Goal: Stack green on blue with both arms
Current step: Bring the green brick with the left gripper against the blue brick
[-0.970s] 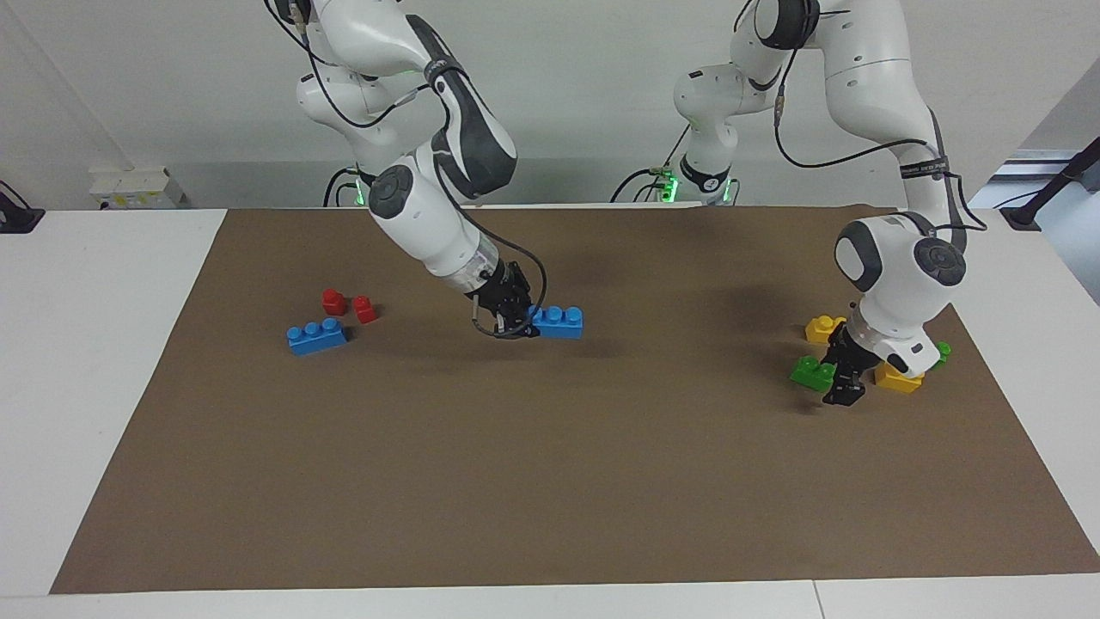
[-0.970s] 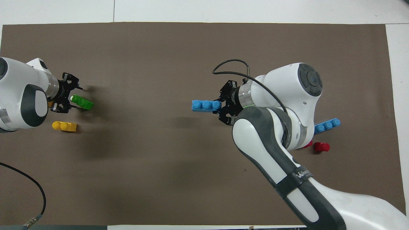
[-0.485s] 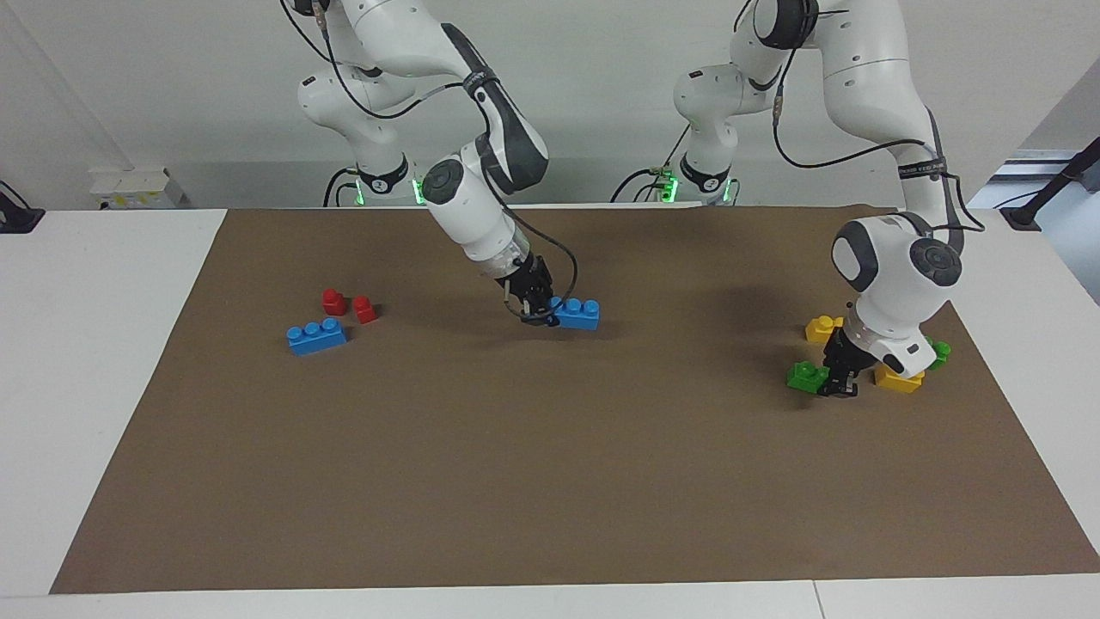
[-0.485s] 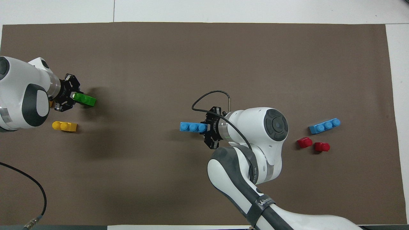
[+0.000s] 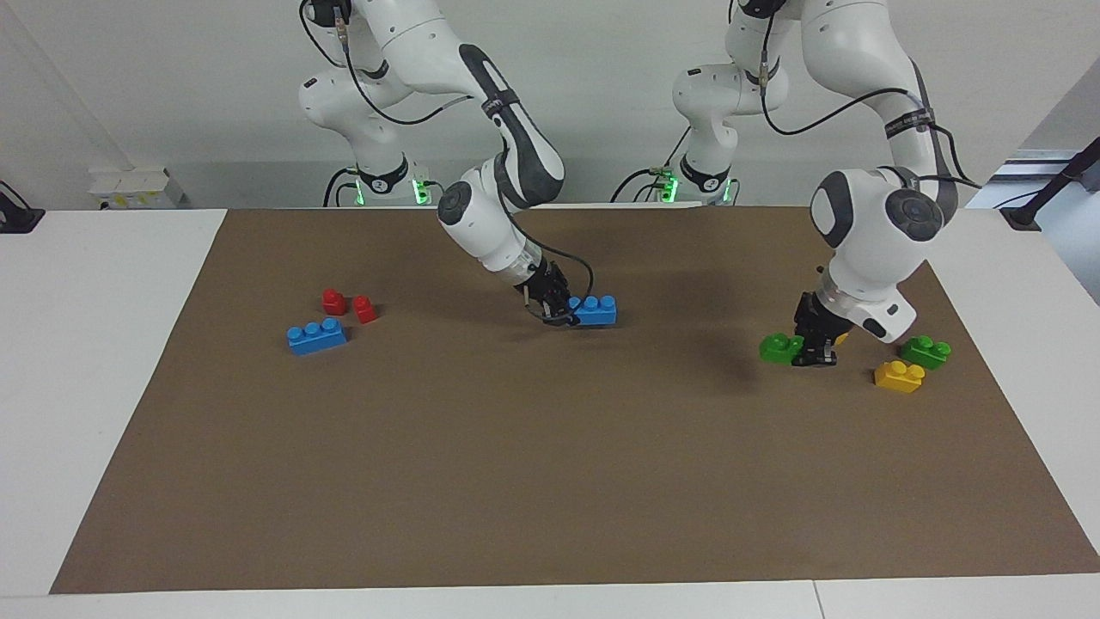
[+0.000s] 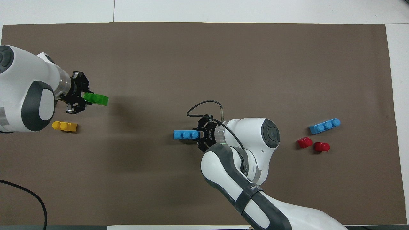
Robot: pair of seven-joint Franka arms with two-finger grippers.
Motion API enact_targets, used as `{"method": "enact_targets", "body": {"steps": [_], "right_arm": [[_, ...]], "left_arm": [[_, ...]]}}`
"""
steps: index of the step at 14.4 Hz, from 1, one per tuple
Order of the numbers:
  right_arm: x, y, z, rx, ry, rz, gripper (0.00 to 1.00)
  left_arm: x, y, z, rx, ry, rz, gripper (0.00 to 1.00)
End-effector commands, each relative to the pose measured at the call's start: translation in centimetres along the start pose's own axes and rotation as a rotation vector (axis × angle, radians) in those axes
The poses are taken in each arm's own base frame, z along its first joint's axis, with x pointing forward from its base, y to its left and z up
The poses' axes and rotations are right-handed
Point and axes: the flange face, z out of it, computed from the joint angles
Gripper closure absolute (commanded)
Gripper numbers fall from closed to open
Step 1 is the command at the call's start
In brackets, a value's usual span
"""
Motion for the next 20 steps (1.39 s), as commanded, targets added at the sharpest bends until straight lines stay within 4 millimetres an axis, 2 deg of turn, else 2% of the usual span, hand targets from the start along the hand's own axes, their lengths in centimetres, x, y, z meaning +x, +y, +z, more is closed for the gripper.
{"method": "enact_targets", "body": {"steps": [1,4,8,10,12,16,20], "right_arm": [[0.1,-0.2,-0.3,0.025,-0.011,-0.004,1.00],[0.2,-0.2,-0.1,0.039,-0.004,0.005,1.00],[0.5,0.3,0.9,0.041,0.015,0.012,1.00],[1.0,0.3,1.4,0.051,0.027,0.013,1.00],[1.4,0.4,1.7,0.059,0.038,0.015,1.00],[1.8,0.5,2.1,0.055,0.047,0.011,1.00],[2.1,0.6,2.2,0.052,0.051,0.013,1.00]], "left_arm": [[-5.7,-1.2,-1.0,0.014,0.002,-0.121,1.00],[-13.4,-2.6,-0.8,0.022,0.008,-0.232,1.00],[-20.9,-5.0,-0.9,0.015,0.012,-0.282,1.00],[-24.6,-6.8,-0.9,0.007,0.020,-0.280,1.00],[-26.6,-8.5,-0.5,0.001,0.036,-0.265,1.00],[-28.9,-12.8,2.4,-0.067,0.069,-0.258,1.00],[-29.0,-12.9,3.1,-0.100,0.048,-0.260,1.00]]}}
